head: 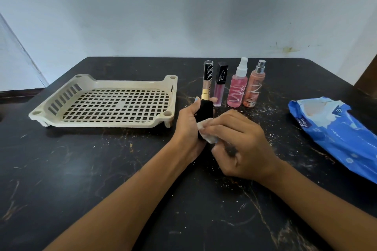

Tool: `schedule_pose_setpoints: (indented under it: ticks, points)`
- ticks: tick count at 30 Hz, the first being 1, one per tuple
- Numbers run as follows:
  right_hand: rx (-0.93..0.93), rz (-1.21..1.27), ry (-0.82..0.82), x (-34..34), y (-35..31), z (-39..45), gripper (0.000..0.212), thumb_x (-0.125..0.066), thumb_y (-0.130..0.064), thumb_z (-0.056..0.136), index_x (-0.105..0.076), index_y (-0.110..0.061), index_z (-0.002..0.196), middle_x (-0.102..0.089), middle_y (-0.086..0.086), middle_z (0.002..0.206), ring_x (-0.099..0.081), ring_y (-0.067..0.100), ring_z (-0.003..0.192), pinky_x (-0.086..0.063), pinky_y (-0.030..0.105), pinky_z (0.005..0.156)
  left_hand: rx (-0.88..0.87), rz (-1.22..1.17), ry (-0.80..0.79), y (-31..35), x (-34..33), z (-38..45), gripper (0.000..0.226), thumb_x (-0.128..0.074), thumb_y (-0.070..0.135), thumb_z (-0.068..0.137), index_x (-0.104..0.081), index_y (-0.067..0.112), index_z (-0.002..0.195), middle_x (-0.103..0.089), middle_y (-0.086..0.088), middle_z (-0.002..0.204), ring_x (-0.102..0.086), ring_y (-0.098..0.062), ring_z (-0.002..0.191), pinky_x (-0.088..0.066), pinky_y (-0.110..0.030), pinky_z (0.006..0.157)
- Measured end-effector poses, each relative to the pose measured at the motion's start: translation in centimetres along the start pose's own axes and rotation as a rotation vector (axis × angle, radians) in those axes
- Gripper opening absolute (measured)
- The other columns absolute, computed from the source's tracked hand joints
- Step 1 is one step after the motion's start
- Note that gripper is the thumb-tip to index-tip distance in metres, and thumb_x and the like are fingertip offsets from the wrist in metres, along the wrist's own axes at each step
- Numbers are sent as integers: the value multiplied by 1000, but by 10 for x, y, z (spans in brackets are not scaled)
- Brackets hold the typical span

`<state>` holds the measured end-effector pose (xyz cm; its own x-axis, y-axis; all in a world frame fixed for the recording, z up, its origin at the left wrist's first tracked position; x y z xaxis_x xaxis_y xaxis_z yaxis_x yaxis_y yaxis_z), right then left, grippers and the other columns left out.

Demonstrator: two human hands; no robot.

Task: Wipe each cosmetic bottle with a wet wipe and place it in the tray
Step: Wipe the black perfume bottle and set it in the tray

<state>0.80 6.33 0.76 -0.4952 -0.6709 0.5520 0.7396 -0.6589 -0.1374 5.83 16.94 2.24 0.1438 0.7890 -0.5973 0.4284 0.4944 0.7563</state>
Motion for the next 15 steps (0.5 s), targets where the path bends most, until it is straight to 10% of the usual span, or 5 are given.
schedule_pose_setpoints:
  ticks: [15]
  points:
    - [29,-56,-2,-4,7,-2,11,-70,3,79,-75,1,88,-71,10,91,-64,25,77,-53,31,72,-54,27,4,1,1,4,45,-34,37,97,-65,6,83,-52,-3,58,-53,-9,46,-48,-16,47]
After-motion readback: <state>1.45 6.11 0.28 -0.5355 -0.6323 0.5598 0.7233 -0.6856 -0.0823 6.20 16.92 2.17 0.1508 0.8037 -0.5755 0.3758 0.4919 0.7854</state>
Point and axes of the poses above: each hand's wrist, its own z-axis towards the middle knuckle, its own x-axis out of the back of the hand, y = z × x, the point moved 1 cm from there along z, towards the middle knuckle
